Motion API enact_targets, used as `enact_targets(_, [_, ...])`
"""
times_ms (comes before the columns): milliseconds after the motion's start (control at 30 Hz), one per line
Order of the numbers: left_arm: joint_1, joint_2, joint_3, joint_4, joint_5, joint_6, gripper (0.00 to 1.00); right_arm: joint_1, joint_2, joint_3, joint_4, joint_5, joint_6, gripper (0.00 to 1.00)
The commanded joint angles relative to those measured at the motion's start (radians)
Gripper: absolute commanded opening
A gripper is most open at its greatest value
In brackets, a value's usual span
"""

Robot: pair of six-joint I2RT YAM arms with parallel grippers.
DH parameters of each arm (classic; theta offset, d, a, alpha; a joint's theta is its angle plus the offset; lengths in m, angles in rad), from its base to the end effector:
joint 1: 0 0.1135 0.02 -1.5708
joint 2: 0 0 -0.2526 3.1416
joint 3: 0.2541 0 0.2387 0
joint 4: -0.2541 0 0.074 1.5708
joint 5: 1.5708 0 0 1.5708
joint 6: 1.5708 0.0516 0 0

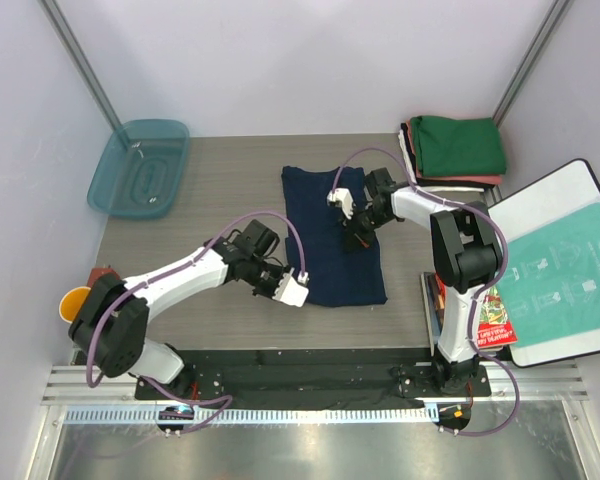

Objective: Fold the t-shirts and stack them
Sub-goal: Fold the tshirt

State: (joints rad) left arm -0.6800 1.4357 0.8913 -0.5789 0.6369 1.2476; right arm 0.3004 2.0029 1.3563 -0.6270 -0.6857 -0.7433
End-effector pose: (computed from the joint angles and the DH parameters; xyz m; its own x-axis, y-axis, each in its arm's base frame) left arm 0.1865 -0.1903 0.1914 0.4464 0.6194 -0.6458 0.8888 -0.3904 0.2400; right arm 0.3530 0.1436 0.1426 -0.3976 -0.6715 -0.6253 -0.9171 0.3125 0.2476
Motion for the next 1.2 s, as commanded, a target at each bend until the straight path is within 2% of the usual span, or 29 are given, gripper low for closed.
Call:
enact_targets(0, [-0.021, 0.064, 0.026, -0.023, -0.051, 0.049, 0.00, 0.009, 0.000, 0.041, 0.041, 0.005, 0.032, 0.01])
enact_targets(267, [-0.035, 0.172, 0.061, 0.106, -0.097, 0.023, 0.00, 0.032, -0.024, 0.004, 0.047, 0.020, 0.035, 0.01])
enact_targets(567, [-0.036, 0.161, 0.069, 0.175, -0.094, -0.013, 0.00, 0.045, -0.026, -0.006, 0.049, 0.031, 0.035, 0.01])
enact_targets(1167, [-0.073, 0.295, 0.090, 0.197, -0.005, -0.040, 0.00, 0.046, -0.001, 0.024, 0.036, 0.083, 0.048, 0.01])
